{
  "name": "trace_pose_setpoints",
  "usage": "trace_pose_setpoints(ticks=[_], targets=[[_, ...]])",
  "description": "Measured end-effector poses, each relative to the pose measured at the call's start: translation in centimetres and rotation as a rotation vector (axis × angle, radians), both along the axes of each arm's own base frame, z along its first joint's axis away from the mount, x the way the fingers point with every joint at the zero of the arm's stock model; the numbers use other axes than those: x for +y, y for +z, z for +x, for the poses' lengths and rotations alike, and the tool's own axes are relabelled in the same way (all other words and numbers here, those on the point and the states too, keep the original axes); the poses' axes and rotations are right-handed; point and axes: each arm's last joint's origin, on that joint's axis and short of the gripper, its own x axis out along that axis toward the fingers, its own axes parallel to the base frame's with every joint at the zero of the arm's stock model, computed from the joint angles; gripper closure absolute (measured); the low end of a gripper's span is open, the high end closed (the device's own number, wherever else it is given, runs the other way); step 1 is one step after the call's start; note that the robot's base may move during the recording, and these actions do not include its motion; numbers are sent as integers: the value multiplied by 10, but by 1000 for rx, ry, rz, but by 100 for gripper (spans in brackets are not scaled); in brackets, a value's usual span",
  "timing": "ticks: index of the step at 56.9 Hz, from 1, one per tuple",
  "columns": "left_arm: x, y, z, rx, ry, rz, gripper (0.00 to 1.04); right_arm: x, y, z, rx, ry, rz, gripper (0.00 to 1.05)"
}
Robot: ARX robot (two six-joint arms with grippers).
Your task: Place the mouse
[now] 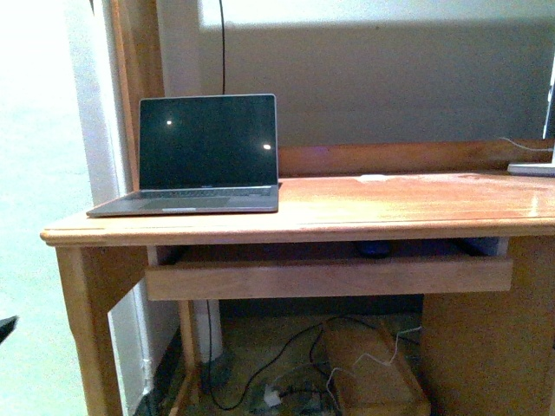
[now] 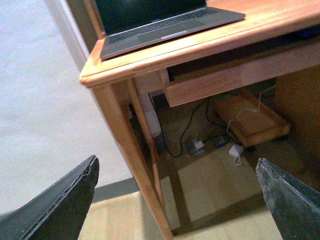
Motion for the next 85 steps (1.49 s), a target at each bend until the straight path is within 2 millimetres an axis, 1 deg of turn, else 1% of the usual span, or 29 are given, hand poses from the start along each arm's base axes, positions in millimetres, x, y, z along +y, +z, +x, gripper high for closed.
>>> trace_pose_setpoints(ticks=[3, 7, 11, 13, 16, 18, 21, 29, 35, 57, 71, 85], targets=[[-1, 0, 20, -26, -20, 82, 8, 0, 0, 0, 0, 0, 0, 8], [-1, 1, 39, -51, -44, 157, 8, 0, 0, 0, 0, 0, 0, 8], [-1, -2, 72, -94, -77, 270, 8, 0, 0, 0, 0, 0, 0, 8], [-2, -4, 79, -106, -88, 300, 8, 0, 0, 0, 0, 0, 0, 8], [-4, -9, 92, -115, -111, 335, 8, 0, 0, 0, 0, 0, 0, 8], [-7, -15, 105, -133, -142, 379, 8, 0, 0, 0, 0, 0, 0, 8], [-12, -25, 118, -149, -184, 421, 8, 0, 0, 0, 0, 0, 0, 8], [-24, -42, 137, -179, -263, 487, 8, 0, 0, 0, 0, 0, 0, 8], [-30, -51, 151, -207, -302, 541, 8, 0, 0, 0, 0, 0, 0, 8], [-34, -79, 205, -266, -367, 688, 8, 0, 0, 0, 0, 0, 0, 8], [-37, -94, 242, -317, -423, 733, 8, 0, 0, 0, 0, 0, 0, 8], [-37, -107, 259, -352, -477, 777, 8, 0, 0, 0, 0, 0, 0, 8]])
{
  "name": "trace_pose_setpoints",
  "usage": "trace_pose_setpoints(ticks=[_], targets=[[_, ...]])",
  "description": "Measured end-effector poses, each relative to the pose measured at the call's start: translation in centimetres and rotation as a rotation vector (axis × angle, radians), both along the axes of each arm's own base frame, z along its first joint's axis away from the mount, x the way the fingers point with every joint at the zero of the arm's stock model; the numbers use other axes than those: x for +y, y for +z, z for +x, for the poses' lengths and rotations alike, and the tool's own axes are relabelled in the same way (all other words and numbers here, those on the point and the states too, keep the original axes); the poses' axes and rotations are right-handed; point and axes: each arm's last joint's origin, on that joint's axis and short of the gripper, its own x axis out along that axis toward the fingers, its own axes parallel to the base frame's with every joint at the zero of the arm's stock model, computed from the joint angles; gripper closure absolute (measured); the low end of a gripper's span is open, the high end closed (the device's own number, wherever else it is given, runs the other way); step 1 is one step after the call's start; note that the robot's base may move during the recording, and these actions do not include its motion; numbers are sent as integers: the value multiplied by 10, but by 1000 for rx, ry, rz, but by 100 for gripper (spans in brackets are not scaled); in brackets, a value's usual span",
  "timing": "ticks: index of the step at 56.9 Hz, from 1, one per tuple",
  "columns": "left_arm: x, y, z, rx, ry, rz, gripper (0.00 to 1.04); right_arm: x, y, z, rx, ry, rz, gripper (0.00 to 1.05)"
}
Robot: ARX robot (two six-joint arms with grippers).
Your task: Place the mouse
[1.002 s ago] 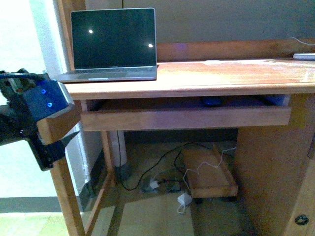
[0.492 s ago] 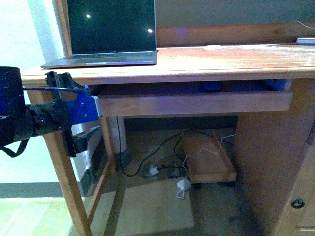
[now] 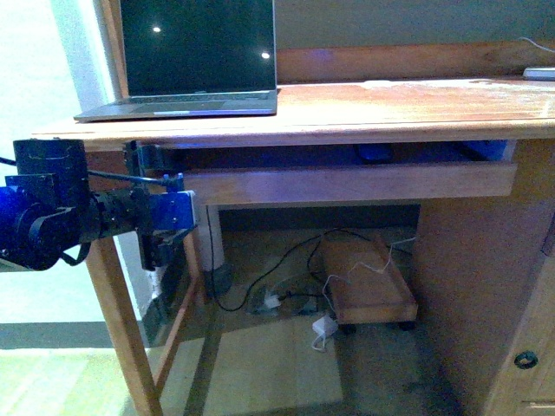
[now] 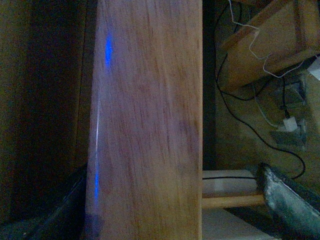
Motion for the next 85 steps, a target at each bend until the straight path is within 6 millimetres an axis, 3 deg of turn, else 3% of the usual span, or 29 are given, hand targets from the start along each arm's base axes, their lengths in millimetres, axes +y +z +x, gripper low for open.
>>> trace_pose_setpoints(ticks=[12, 27, 47, 85], targets=[[1, -3, 3, 22, -2, 28, 8, 0, 0, 0, 0, 0, 0, 8], [-3, 13, -15, 306, 147, -3, 8, 0, 0, 0, 0, -1, 0, 8], [-7, 32, -73, 601, 149, -187, 8, 0, 0, 0, 0, 0, 0, 8], [-33, 54, -169, 926, 116, -444, 8, 0, 0, 0, 0, 0, 0, 8]])
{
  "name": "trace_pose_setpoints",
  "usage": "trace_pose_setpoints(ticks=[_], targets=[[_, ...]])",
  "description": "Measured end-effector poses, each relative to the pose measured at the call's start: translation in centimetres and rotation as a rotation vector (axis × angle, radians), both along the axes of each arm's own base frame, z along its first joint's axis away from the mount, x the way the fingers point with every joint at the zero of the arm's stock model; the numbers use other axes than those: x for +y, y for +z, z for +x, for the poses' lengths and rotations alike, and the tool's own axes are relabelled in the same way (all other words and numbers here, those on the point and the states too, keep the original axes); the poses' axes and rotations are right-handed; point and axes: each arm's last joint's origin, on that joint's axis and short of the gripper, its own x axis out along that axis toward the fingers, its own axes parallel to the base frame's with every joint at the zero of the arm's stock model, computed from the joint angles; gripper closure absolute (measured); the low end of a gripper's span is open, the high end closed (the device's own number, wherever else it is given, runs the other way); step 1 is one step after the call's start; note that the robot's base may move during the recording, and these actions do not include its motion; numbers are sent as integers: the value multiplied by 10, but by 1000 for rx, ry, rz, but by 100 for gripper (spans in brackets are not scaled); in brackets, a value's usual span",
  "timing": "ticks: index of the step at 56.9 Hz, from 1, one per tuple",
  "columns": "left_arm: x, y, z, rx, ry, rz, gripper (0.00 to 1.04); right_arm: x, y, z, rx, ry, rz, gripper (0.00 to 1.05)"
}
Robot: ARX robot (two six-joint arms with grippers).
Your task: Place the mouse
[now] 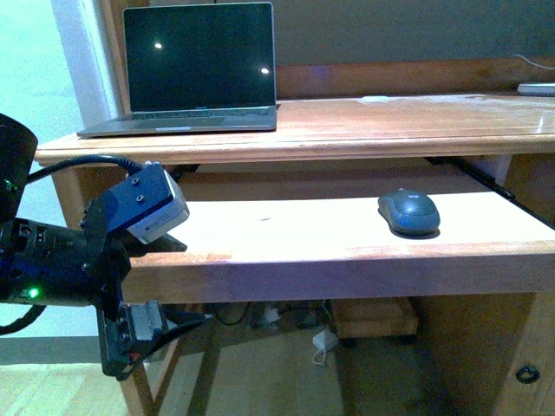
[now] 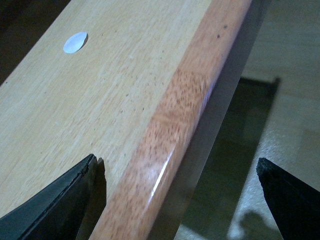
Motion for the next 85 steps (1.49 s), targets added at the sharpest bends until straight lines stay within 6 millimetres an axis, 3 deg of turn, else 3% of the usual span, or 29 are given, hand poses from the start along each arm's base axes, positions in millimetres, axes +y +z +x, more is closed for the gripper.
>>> trace_pose_setpoints(ticks=[11, 15, 20, 26, 36, 51, 61, 66, 74, 85], targets=[[-13, 16, -6, 43, 239, -231, 8, 0, 0, 0, 0, 0, 0, 8], [-12, 46, -6, 16, 450, -373, 8, 0, 0, 0, 0, 0, 0, 8], [-5, 71, -11, -6, 590, -475, 8, 0, 0, 0, 0, 0, 0, 8], [3, 101, -26, -52, 719, -576, 8, 0, 0, 0, 0, 0, 0, 8], [13, 117, -69, -59, 848, -641, 8, 0, 0, 0, 0, 0, 0, 8], [12, 121, -147, -48, 935, -699, 8, 0, 0, 0, 0, 0, 0, 8], [15, 111, -197, -96, 1000, -715, 10, 0, 0, 0, 0, 0, 0, 8], [22, 98, -222, -217, 1036, -680, 26, 0, 0, 0, 0, 0, 0, 8], [38, 64, -252, -235, 1044, -599, 49, 0, 0, 0, 0, 0, 0, 8], [60, 40, -265, -268, 989, -635, 80, 0, 0, 0, 0, 0, 0, 8]])
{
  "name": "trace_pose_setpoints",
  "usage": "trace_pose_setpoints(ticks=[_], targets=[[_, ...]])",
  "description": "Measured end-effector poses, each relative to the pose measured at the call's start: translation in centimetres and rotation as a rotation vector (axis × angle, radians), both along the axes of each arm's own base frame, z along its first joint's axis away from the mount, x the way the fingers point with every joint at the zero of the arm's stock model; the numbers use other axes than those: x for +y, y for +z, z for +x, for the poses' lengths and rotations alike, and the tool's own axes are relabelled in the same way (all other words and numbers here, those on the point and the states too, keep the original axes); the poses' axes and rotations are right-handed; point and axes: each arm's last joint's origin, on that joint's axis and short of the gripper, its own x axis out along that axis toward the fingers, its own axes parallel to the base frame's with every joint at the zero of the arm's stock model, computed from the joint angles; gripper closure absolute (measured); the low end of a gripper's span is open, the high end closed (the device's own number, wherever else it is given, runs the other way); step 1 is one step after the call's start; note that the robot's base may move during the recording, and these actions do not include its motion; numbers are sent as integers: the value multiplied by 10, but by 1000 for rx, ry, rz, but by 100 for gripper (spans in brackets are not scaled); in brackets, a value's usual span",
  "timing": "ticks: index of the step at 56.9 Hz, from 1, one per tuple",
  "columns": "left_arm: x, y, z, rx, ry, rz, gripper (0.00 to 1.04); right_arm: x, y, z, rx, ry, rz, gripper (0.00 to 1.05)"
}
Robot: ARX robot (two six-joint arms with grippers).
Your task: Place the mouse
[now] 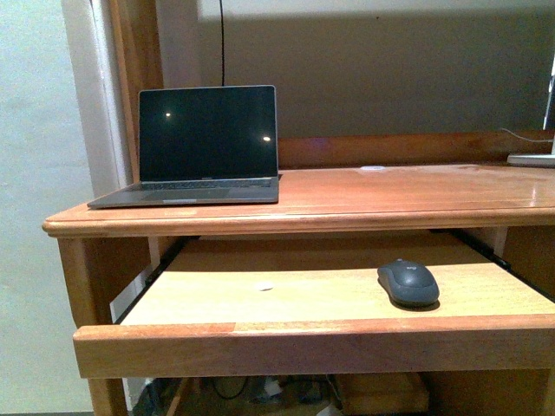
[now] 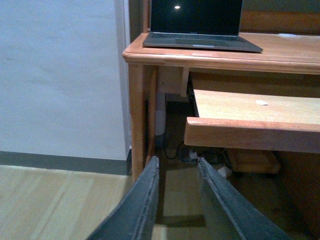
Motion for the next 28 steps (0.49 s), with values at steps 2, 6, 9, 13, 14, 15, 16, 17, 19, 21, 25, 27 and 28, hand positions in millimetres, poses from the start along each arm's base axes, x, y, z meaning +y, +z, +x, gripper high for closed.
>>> trace_pose_setpoints(ticks=[2, 6, 9, 13, 14, 15, 16, 17, 19, 21, 25, 27, 28], targets=[[4, -4, 0, -3, 3, 2, 86, 0, 0, 0, 0, 0, 0, 8], [10, -11, 0, 4, 44, 3, 96, 0, 0, 0, 0, 0, 0, 8], [11, -13, 0, 7, 45, 5, 102, 0, 0, 0, 0, 0, 0, 8], [11, -15, 0, 2, 43, 7, 102, 0, 0, 0, 0, 0, 0, 8], [11, -17, 0, -1, 45, 7, 102, 0, 0, 0, 0, 0, 0, 8], [11, -18, 0, -3, 46, 6, 102, 0, 0, 0, 0, 0, 0, 8], [11, -20, 0, -2, 45, 7, 102, 0, 0, 0, 0, 0, 0, 8], [11, -21, 0, -2, 45, 7, 102, 0, 0, 0, 0, 0, 0, 8], [11, -23, 0, 1, 46, 7, 102, 0, 0, 0, 0, 0, 0, 8], [11, -23, 0, 1, 44, 7, 102, 0, 0, 0, 0, 0, 0, 8], [11, -22, 0, -2, 45, 7, 102, 0, 0, 0, 0, 0, 0, 8], [11, -22, 0, -2, 44, 7, 102, 0, 0, 0, 0, 0, 0, 8], [11, -22, 0, -2, 45, 7, 102, 0, 0, 0, 0, 0, 0, 8]])
